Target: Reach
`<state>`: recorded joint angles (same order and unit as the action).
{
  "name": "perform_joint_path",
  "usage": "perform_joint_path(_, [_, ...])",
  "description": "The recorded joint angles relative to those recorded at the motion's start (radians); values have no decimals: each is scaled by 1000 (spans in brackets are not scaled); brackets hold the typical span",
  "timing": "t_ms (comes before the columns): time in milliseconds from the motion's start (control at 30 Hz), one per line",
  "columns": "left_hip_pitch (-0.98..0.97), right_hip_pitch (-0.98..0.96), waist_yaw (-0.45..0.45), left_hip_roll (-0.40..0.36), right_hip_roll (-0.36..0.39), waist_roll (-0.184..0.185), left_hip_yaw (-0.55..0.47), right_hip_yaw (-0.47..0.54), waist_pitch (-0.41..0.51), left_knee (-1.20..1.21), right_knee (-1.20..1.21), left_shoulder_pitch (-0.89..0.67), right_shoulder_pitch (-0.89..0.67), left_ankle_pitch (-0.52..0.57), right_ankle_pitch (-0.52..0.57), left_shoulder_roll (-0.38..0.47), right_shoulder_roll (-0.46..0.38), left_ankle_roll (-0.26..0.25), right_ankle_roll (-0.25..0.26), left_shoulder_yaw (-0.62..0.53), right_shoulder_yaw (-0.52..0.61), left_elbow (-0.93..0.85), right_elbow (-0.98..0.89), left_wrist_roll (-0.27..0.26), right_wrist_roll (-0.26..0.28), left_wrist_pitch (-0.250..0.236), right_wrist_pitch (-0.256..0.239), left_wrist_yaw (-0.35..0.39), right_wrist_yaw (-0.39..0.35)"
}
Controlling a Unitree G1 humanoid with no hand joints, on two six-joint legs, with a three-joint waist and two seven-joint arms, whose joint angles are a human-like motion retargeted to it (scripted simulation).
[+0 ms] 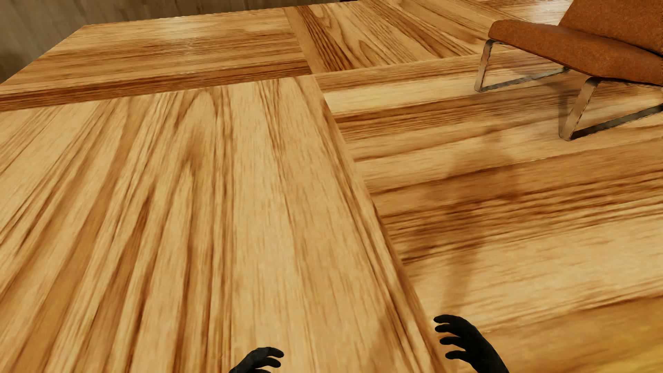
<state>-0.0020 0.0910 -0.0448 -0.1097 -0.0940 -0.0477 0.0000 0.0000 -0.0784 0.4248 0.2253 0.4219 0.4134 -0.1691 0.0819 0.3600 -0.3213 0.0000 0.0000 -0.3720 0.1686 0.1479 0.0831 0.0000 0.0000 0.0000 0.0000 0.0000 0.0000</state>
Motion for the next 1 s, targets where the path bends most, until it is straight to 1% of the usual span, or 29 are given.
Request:
perform_joint_path(33, [1, -4, 2, 1, 0, -2, 0, 0, 1, 3, 1, -23, -1, 3, 3, 24, 6, 0, 0, -33, 0, -13, 3, 0, 0, 0, 0, 0, 0])
perform_joint_path(233, [-10, -13, -5, -5, -5, -7, 0, 0, 5, 14, -1, -20, -2, 4, 10, 11, 8, 0, 0, -17, -4, -6, 2, 0, 0, 0, 0, 0, 0])
perform_joint_path(267, [22, -1, 21, 9, 12, -2, 0, 0, 35, -65, 10, -24, -10, 43, 4, 18, 8, 0, 0, -22, 0, -6, 5, 0, 0, 0, 0, 0, 0])
perform_joint_path(300, [22, -9, 27, 5, 9, -5, 0, 0, 38, -71, 13, -25, -11, 56, 7, 22, 9, 0, 0, -18, -4, -7, 12, 0, 0, 0, 0, 0, 0])
perform_joint_path(367, [11, -17, 24, 4, 10, -8, 0, 0, 46, -78, 11, -23, -10, 42, 10, 21, 7, 0, 0, 0, -2, 3, 20, 0, 0, 0, 0, 0, 0])
perform_joint_path(400, [5, -20, 21, 3, 11, -6, 0, 0, 54, 20, 10, -26, -8, 14, 15, 20, 1, 0, 0, 6, -1, 5, 18, 0, 0, 0, 0, 0, 0])
perform_joint_path(433, [4, -26, 25, 3, 8, -10, 0, 0, 64, -67, 12, -28, -9, 49, 18, 21, -3, 0, 0, 13, 4, 2, 18, 0, 0, 0, 0, 0, 0])
perform_joint_path(467, [3, -30, 28, 3, 10, -9, 0, 0, 81, -79, 14, -34, -13, 47, 24, 15, -6, 0, 0, 26, 8, 6, 19, 0, 0, 0, 0, 0, 0])
perform_joint_path(500, [-14, -47, 25, 1, 9, -12, 0, 0, 95, 3, 15, -51, -30, 20, 35, 20, -11, 0, 0, 26, 15, 6, 26, 0, 0, 0, 0, 0, 0])
perform_joint_path(567, [-22, -67, 35, 5, 13, -17, 0, 0, 152, 4, 26, -86, -70, 21, 55, 23, -16, 0, 0, 31, 30, 12, 37, 0, 0, 0, 0, 0, 0])
perform_joint_path(600, [-32, -80, 35, 6, 15, -21, 0, 0, 191, 4, -17, -115, -97, 25, 75, 31, -19, 0, 0, 28, 42, 21, 49, 0, 0, 0, 0, 0, 0])
perform_joint_path(633, [-65, -118, 38, 15, 20, -18, 0, 0, 212, 6, 264, -151, -129, 35, 122, 32, -24, 0, 0, 19, 51, 46, 64, 0, 0, 0, 0, 0, 0])
perform_joint_path(667, [-87, -139, 25, 7, 15, -27, 0, 0, 253, -3, 273, -191, -173, 59, 117, 41, -22, 0, 0, 12, 67, 59, 84, 0, 0, 0, 0, 0, 0])
perform_joint_path(700, [-138, -193, 23, 9, 16, -27, 0, 0, 282, -6, 285, -229, -207, 91, 99, 43, -26, 0, 0, 17, 73, 79, 90, 0, 0, 0, 0, 0, 0])
perform_joint_path(767, [-210, -284, 21, 12, 16, -35, 0, 0, 369, -4, 310, -307, -306, 138, 96, 67, -29, 0, 0, 3, 98, 93, 116, 0, 0, 0, 0, 0, 0])
perform_joint_path(800, [-234, -312, 19, 20, 21, -34, 0, 0, 429, -1, 317, -368, -359, 161, 101, 70, -28, 0, 0, -13, 102, 107, 131, 0, 0, 0, 0, 0, 0])
perform_joint_path(833, [-283, -363, 15, 16, 14, -37, 0, 0, 474, 1, 332, -404, -416, 187, 107, 88, -33, 0, 0, -40, 120, 74, 129, 0, 0, 0, 0, 0, 0])
perform_joint_path(900, [-353, -441, 14, 22, 12, -34, 0, 0, 598, 10, 356, -542, -556, 238, 116, 96, -34, 0, 0, -80, 134, 128, 186, 0, 0, 0, 0, 0, 0])
perform_joint_path(933, [-389, -486, 17, 29, 16, -29, 0, 0, 598, 18, 369, -615, -631, 259, 119, 97, -36, 0, 0, -89, 132, 147, 221, 0, 0, 0, 0, 0, 0])
perform_joint_path(1000, [-466, -564, 14, 37, 18, -33, 0, 0, 598, 37, 400, -766, -798, 325, 123, 114, -34, 0, 0, -126, 144, 209, 304, 0, 0, 0, 0, 0, 0])
